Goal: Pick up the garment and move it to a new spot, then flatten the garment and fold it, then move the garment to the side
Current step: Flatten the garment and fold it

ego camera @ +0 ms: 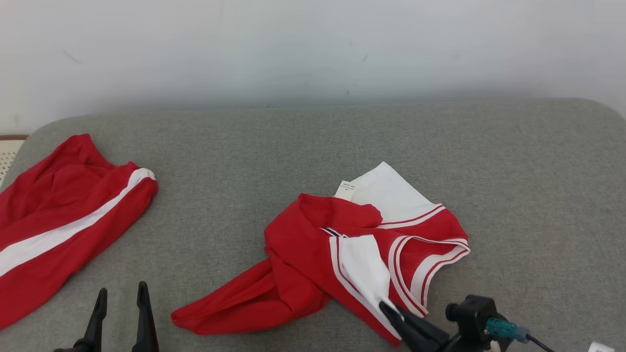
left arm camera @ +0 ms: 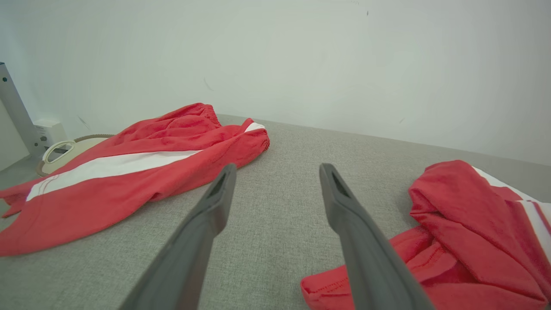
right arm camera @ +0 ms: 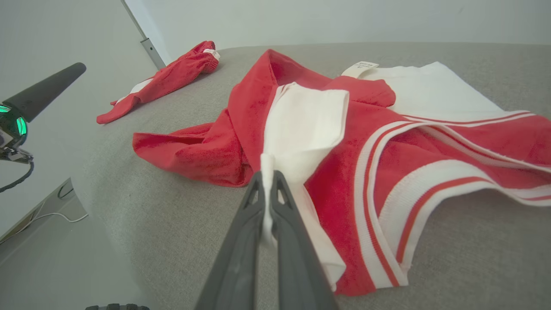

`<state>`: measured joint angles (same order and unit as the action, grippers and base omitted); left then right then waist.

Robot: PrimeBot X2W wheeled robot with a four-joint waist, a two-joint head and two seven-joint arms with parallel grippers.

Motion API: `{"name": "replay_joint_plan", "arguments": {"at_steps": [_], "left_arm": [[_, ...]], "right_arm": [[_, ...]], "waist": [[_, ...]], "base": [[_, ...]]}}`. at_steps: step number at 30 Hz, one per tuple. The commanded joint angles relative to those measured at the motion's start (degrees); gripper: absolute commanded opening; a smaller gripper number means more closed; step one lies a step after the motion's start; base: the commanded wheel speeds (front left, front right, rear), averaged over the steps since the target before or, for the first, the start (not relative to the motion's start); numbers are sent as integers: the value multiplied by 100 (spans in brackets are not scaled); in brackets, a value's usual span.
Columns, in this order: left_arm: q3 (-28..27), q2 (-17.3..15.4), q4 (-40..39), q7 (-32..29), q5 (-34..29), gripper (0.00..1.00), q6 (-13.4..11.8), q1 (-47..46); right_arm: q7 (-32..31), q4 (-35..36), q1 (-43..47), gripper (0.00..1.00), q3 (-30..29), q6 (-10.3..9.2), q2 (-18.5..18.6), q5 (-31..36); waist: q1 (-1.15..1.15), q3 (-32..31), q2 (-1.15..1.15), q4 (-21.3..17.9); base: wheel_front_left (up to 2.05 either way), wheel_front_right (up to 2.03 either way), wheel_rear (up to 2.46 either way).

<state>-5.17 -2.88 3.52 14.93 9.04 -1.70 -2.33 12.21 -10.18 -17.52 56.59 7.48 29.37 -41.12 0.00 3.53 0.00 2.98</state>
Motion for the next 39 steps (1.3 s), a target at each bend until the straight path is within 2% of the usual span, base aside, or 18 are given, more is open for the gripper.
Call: {"name": "replay_joint_plan", "arguments": {"at_steps": [1, 5, 6, 7, 15, 19, 25, 39], "left_arm": [[-9, -3, -21, 15, 52, 100, -38, 92], [-8, -3, 7, 15, 52, 100, -23, 75], [-1, -3, 14, 15, 51, 100, -19, 72], [5, -3, 16, 15, 50, 100, -22, 70], [-21, -3, -9, 15, 29, 100, -5, 102], [11, -2, -49, 15, 40, 100, -40, 138], [96, -3, -113, 15, 60, 100, -115, 185], [91, -2, 1, 15, 39, 100, -4, 36]], "right_arm": [[-50, 58, 74, 0, 164, 2, 44, -147], [-199, -20, 82, 0, 427, 2, 20, -451], [-174, -46, 35, 40, 435, 2, 12, -483], [-121, -61, 8, 100, 429, 2, -6, -546], [289, 100, -82, 100, -101, 2, 133, -471], [305, -187, 13, 100, -536, 1, 204, -142], [269, -785, 258, 100, -1022, 2, -81, 178], [57, -1888, -155, 100, -1006, 2, -717, 275]], "waist": [[0, -2, 0, -81], [0, -18, 0, -156], [0, -21, 0, -168], [0, -25, 0, -178], [0, -32, 0, -186], [0, -33, 0, -164], [0, -51, 0, -82], [0, -26, 0, 94]], "base": [[0, 0, 0], [0, 0, 0], [0, 0, 0], [0, 0, 0], [0, 0, 0], [0, 0, 0], [0, 0, 0], [0, 0, 0]]}}
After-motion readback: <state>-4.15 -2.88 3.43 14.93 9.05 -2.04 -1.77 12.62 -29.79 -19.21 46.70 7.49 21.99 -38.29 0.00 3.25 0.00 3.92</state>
